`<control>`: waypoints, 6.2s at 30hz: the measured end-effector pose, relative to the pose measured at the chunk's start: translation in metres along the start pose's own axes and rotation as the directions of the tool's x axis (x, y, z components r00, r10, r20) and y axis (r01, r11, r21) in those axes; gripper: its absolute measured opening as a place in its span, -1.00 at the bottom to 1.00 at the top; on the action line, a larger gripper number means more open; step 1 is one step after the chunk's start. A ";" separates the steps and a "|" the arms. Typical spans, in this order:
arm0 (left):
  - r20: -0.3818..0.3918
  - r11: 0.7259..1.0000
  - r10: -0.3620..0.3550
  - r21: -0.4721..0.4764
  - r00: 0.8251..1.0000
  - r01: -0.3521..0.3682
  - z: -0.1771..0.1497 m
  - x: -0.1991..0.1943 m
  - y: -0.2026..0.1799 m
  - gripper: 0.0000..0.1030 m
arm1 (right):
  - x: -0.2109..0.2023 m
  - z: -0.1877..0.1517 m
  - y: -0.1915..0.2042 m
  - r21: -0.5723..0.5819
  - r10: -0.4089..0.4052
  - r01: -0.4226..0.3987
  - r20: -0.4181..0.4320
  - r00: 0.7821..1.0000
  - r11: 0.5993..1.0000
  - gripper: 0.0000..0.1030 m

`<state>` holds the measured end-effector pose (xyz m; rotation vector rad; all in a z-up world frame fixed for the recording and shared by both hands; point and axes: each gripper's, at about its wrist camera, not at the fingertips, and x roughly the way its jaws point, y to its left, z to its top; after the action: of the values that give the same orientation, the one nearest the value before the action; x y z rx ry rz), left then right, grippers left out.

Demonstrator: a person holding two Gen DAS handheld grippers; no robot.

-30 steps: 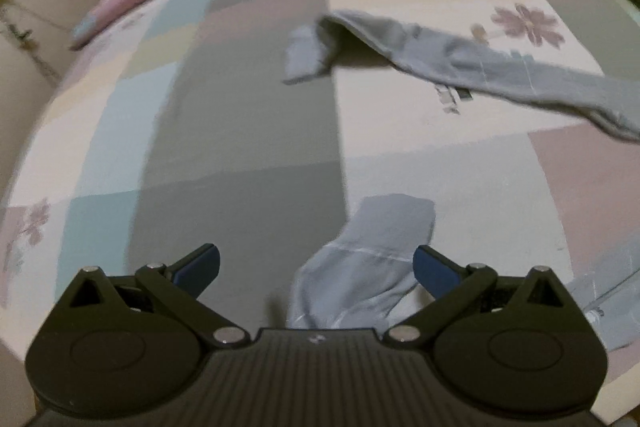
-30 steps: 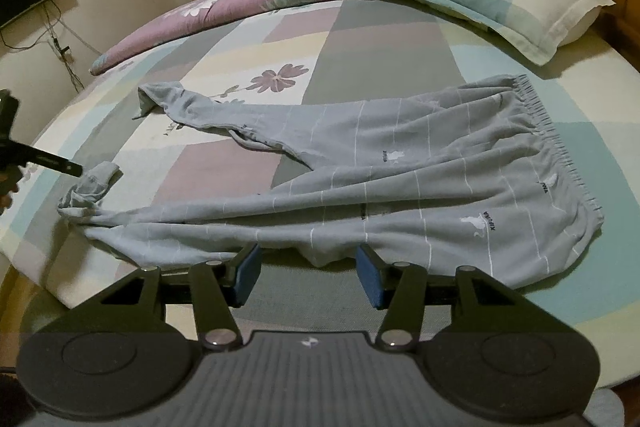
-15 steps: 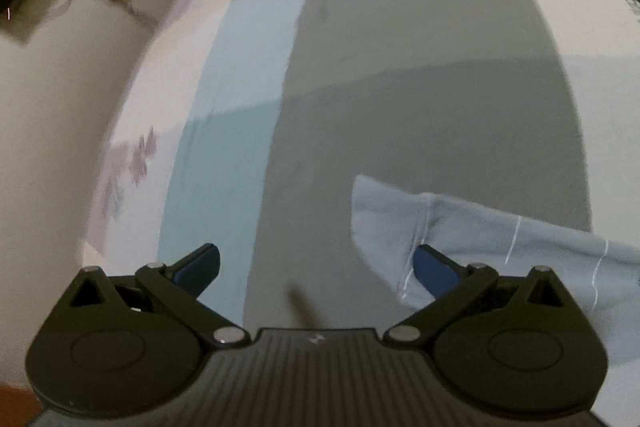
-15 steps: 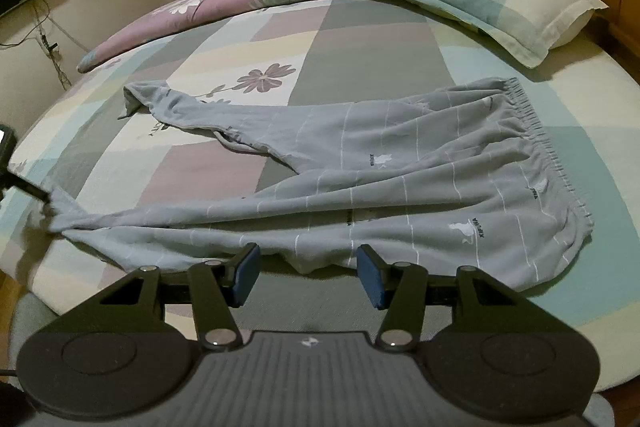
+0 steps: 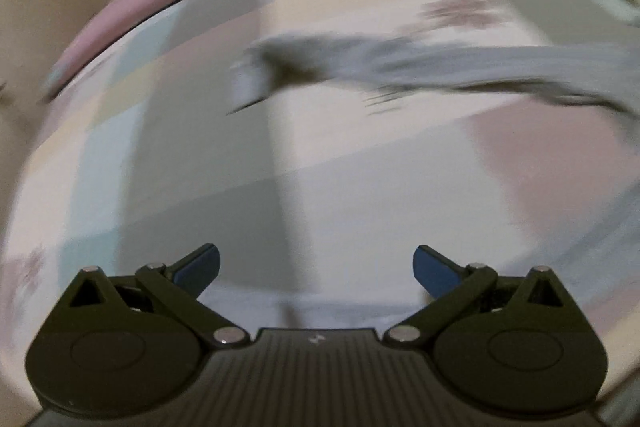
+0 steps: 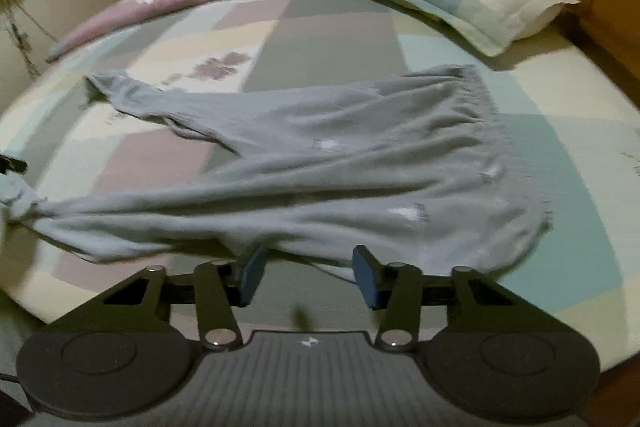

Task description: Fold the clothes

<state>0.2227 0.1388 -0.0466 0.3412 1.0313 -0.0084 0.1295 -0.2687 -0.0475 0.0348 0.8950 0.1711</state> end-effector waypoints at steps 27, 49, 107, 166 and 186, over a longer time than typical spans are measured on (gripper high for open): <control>0.126 0.937 -0.310 0.210 0.942 0.280 0.101 0.030 -0.146 0.99 | 0.141 0.172 -0.026 -0.275 0.134 -0.141 -0.044 0.990 0.951 -0.44; -0.009 0.910 -0.391 0.148 0.920 0.388 0.087 0.098 -0.100 0.98 | 0.149 0.124 0.008 -0.381 0.214 -0.282 -0.212 0.954 0.880 -0.14; 0.185 0.899 -0.431 0.006 0.883 0.438 0.079 0.072 -0.097 0.96 | 0.242 0.260 -0.016 -0.414 0.068 -0.047 0.036 0.997 0.909 -0.94; 0.227 0.883 -0.465 0.190 0.856 0.430 0.036 0.000 -0.144 0.96 | 0.014 0.044 -0.132 0.253 0.055 -0.063 0.041 0.998 0.965 0.01; 0.226 0.879 -0.476 0.157 0.850 0.450 -0.008 -0.044 -0.161 0.96 | 0.016 -0.044 -0.152 0.540 0.032 -0.067 0.074 0.997 0.839 -0.95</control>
<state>0.1664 -0.0184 -0.0581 0.1659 0.8324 -0.5328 0.1256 -0.4177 -0.1027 0.5933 0.8564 -0.0427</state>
